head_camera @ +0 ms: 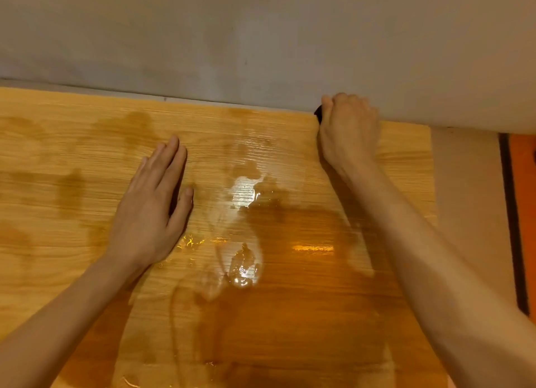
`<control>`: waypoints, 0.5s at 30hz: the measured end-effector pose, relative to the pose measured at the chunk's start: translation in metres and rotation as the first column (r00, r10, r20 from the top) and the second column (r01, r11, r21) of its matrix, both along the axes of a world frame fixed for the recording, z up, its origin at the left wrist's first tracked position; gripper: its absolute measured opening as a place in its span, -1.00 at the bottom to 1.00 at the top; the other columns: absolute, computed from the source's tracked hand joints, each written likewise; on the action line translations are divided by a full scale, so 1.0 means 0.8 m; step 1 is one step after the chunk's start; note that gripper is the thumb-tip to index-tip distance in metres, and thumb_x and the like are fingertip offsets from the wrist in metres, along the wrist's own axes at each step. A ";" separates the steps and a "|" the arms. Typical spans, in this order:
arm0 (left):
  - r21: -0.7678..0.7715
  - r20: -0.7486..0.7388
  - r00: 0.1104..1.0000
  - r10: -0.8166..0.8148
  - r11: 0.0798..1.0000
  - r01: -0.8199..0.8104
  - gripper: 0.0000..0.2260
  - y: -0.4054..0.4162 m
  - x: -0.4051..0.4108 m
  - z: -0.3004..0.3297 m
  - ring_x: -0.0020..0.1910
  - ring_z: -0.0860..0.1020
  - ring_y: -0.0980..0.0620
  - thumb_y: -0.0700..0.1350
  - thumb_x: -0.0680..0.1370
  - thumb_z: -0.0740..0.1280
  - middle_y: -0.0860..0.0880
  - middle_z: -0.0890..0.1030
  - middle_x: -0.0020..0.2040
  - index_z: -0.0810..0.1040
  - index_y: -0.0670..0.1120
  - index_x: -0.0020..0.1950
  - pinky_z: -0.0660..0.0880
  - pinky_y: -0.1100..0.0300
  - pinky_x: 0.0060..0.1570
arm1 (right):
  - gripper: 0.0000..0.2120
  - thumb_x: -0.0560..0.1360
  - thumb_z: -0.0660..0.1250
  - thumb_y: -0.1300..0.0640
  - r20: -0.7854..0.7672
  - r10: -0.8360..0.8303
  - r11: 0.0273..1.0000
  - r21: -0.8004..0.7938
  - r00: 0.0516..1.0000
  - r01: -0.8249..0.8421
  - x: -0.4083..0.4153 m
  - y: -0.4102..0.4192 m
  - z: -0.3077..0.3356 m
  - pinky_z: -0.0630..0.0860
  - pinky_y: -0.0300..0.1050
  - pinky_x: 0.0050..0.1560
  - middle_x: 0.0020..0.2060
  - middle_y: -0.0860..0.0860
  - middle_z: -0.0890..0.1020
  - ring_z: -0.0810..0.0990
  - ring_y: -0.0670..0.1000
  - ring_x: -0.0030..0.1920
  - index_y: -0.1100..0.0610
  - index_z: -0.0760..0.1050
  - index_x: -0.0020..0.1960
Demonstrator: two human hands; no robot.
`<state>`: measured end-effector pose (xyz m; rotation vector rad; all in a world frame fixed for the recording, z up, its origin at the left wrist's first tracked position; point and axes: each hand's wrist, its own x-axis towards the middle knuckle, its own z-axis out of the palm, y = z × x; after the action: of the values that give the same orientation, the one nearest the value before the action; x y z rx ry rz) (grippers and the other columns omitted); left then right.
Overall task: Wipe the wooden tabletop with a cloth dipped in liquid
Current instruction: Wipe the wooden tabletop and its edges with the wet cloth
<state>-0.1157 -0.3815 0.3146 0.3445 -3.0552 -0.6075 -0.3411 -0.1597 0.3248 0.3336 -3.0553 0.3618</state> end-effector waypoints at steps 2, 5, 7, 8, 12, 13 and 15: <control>0.006 -0.009 1.000 -0.005 1.000 0.005 -0.47 0.000 0.000 -0.001 0.64 0.01 0.05 0.05 0.69 0.04 -0.01 0.06 0.66 0.11 -0.10 0.64 -0.03 0.06 0.61 | -0.58 0.67 -0.07 0.01 0.058 0.078 0.997 -0.017 0.995 -0.078 0.020 -0.068 0.001 0.31 -0.01 0.14 0.09 0.13 0.59 0.48 0.15 0.13 0.19 0.51 0.13; 0.009 -0.031 0.999 -0.008 1.000 0.008 -0.48 0.001 0.001 -0.003 0.64 0.02 0.04 0.03 0.69 0.05 -0.02 0.08 0.66 0.14 -0.13 0.64 -0.04 0.09 0.61 | -0.62 0.67 -0.04 0.01 0.060 0.266 0.963 -0.061 0.962 -0.263 0.041 -0.124 0.000 0.31 -0.04 0.14 0.12 0.09 0.57 0.48 0.12 0.15 0.16 0.48 0.18; 0.017 -0.040 0.999 -0.008 1.000 0.008 -0.48 0.003 0.001 -0.003 0.64 0.03 0.04 0.01 0.69 0.06 -0.03 0.09 0.66 0.15 -0.13 0.63 -0.05 0.11 0.61 | -0.64 0.67 -0.01 -0.01 0.101 0.378 0.923 -0.121 0.920 -0.366 0.036 -0.105 0.004 0.35 -0.05 0.08 0.11 0.08 0.56 0.48 0.10 0.12 0.14 0.47 0.19; 0.023 -0.045 0.999 -0.007 1.000 0.008 -0.49 0.004 0.002 -0.003 0.64 0.04 0.04 0.00 0.69 0.06 -0.04 0.10 0.65 0.15 -0.14 0.63 -0.05 0.11 0.61 | -0.65 0.66 0.01 -0.03 0.121 0.403 0.910 -0.162 0.907 -0.382 0.029 -0.081 0.005 0.38 -0.03 0.05 0.08 0.07 0.57 0.49 0.09 0.09 0.12 0.48 0.17; 0.019 -0.062 0.998 -0.032 0.999 0.033 -0.49 0.004 0.004 -0.005 0.64 0.05 -0.01 -0.02 0.70 0.05 -0.09 0.11 0.65 0.15 -0.19 0.62 -0.04 0.08 0.61 | -0.61 0.64 0.02 -0.06 0.083 0.149 0.985 -0.098 0.985 -0.141 -0.002 0.029 0.004 0.40 0.05 0.02 0.00 0.17 0.60 0.50 0.21 0.05 0.16 0.52 0.03; 0.016 -0.067 0.997 -0.035 0.999 0.036 -0.49 0.002 0.004 -0.005 0.64 0.05 -0.02 -0.02 0.70 0.05 -0.10 0.11 0.65 0.15 -0.20 0.62 -0.04 0.08 0.61 | -0.61 0.64 0.02 -0.03 0.073 0.073 0.995 -0.076 0.995 -0.068 -0.004 0.039 0.006 0.38 0.04 0.03 0.00 0.20 0.60 0.50 0.23 0.06 0.19 0.52 0.03; 0.025 -0.080 0.996 -0.038 0.999 0.040 -0.49 -0.001 0.002 -0.006 0.64 0.06 -0.05 -0.03 0.70 0.06 -0.12 0.11 0.64 0.16 -0.21 0.62 -0.04 0.07 0.61 | -0.61 0.65 0.01 0.04 0.052 0.001 1.000 -0.031 0.999 0.001 0.001 0.019 0.007 0.36 0.06 0.07 0.01 0.25 0.60 0.49 0.25 0.07 0.25 0.53 0.04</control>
<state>-0.1142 -0.3822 0.3100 0.2548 -2.9868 -0.6472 -0.3405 -0.1445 0.3301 0.3276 -3.0968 0.4245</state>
